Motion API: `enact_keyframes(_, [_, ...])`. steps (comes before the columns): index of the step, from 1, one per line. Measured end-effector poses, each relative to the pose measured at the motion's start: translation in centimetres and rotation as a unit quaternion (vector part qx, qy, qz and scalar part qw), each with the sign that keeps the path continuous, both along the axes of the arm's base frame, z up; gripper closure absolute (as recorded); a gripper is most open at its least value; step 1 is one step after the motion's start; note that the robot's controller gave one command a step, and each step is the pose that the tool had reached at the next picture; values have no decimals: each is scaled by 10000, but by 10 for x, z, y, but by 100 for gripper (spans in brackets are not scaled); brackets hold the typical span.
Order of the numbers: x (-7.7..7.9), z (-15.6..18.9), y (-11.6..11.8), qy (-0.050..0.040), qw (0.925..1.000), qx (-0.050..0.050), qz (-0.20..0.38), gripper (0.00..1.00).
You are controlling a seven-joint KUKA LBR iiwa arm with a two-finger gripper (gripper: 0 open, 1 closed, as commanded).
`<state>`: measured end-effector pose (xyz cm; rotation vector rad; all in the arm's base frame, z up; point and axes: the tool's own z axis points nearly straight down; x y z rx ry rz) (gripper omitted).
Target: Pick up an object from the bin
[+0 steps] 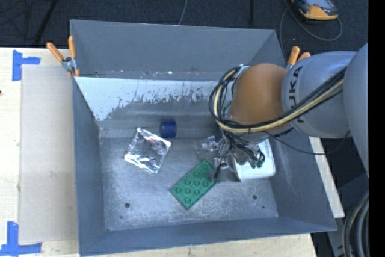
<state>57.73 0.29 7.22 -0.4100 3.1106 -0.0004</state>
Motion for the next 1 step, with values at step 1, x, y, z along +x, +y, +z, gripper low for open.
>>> enact_keyframes(1, [-12, 180, -5, -27, 10000, -2, 48, 100])
